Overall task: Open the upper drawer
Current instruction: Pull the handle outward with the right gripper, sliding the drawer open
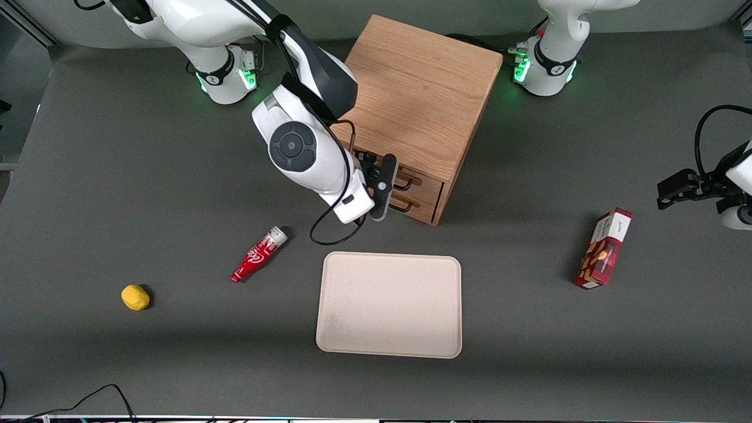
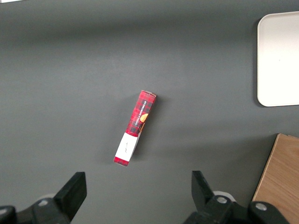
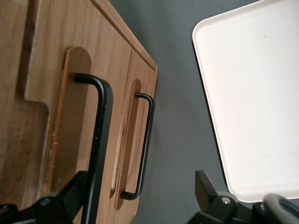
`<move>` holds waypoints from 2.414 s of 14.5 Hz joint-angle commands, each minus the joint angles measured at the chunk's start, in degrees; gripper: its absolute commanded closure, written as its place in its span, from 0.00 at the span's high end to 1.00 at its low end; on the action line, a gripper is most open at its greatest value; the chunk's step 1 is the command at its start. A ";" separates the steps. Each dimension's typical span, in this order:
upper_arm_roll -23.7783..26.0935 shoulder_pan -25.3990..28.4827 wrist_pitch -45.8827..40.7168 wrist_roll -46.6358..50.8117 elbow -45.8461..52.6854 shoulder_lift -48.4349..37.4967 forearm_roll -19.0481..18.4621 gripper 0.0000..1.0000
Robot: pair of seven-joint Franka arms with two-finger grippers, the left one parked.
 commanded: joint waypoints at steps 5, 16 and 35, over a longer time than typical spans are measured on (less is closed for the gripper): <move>-0.32 -1.66 4.28 -6.02 -0.68 0.70 -1.61 1.00; -1.28 -5.62 5.61 -10.24 6.78 5.36 -1.79 1.00; -3.75 -12.82 10.45 -11.12 13.03 8.70 -0.92 1.00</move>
